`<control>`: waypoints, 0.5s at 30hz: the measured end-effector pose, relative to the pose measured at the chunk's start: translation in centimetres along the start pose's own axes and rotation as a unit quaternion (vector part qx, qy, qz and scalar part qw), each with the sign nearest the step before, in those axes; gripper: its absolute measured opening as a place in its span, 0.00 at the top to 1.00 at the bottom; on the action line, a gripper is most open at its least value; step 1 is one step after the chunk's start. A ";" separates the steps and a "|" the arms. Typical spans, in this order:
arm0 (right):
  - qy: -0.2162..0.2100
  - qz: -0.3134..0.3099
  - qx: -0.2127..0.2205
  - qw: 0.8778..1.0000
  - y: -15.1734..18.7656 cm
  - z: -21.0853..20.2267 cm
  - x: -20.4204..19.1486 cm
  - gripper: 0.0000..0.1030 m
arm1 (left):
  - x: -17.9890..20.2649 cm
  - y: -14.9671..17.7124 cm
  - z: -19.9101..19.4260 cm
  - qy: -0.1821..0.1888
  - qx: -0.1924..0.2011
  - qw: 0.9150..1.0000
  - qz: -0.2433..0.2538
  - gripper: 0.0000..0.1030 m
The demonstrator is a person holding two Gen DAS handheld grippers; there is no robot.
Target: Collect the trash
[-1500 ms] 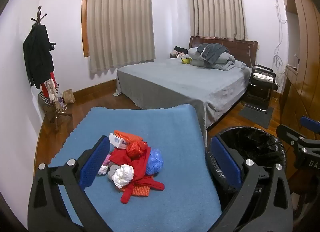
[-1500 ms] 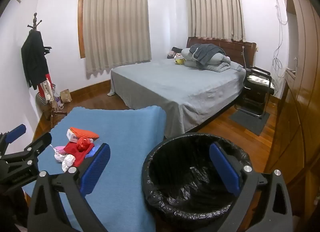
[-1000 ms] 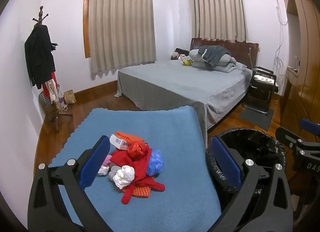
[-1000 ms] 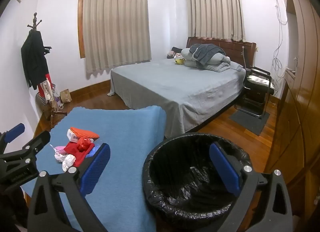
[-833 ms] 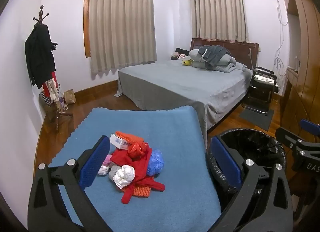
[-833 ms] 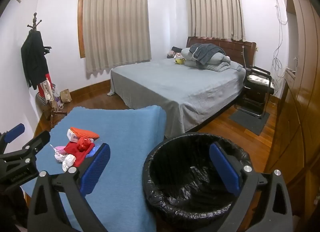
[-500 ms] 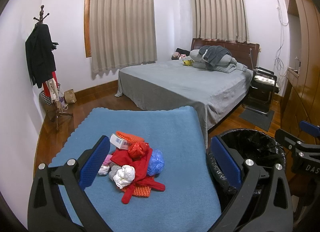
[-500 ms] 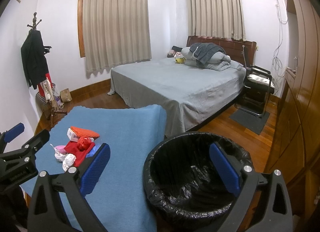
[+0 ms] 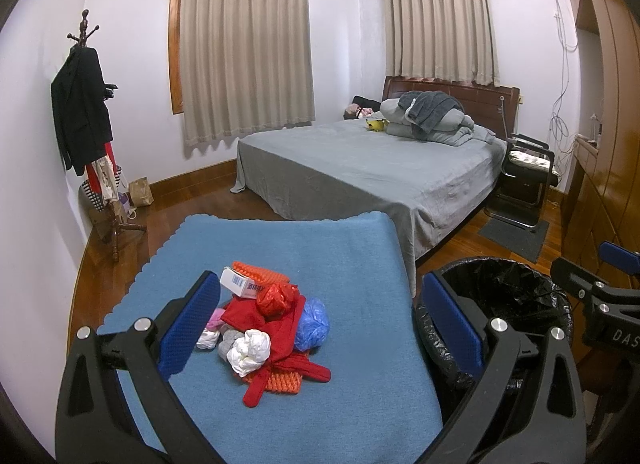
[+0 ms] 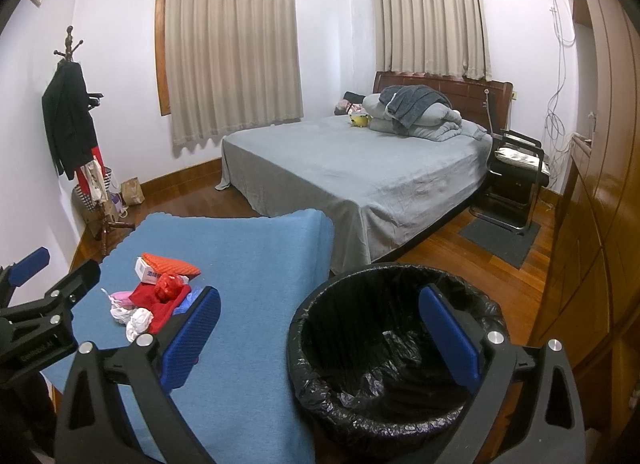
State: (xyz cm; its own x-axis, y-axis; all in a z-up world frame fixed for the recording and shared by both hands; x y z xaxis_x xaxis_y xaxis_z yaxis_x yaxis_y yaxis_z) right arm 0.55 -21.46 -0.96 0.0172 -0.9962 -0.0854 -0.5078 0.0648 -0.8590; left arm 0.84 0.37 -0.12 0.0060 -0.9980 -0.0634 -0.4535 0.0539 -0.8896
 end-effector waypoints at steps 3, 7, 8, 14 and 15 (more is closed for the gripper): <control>0.000 0.000 0.000 1.000 0.0 0.0 0.0 0.06 | -0.1 0.0 0.0 0.000 0.000 1.000 0.000 0.05; -0.001 0.001 -0.001 1.000 0.0 0.0 0.0 0.06 | 0.0 0.0 0.0 0.000 0.000 1.000 0.000 0.05; -0.001 0.001 -0.001 1.000 0.0 0.1 0.0 0.06 | 0.0 0.0 0.0 0.000 0.000 1.000 0.000 0.05; -0.001 0.001 -0.001 1.000 0.0 0.1 0.0 0.06 | 0.0 0.0 0.0 0.000 0.000 1.000 -0.001 0.05; -0.002 0.001 -0.001 1.000 0.0 0.1 0.0 0.06 | 0.0 0.0 0.0 0.000 0.000 1.000 -0.001 0.05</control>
State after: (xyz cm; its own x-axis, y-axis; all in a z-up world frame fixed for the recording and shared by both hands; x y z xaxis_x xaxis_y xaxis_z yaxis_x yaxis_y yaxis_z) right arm 0.61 -21.47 -1.00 0.0189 -0.9958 -0.0891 -0.5100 0.0671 -0.8576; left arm 0.83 0.38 -0.13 0.0065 -0.9981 -0.0620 -0.4536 0.0524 -0.8896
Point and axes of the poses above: each gripper's, at about its wrist camera, not at the fingertips, and z roughly the way its jaws point, x to its right, y to its underside, the point moved 1 cm from there along z, roughly the way its jaws point, and after that the axes turned 2 degrees about -y, right-handed, at the moved point
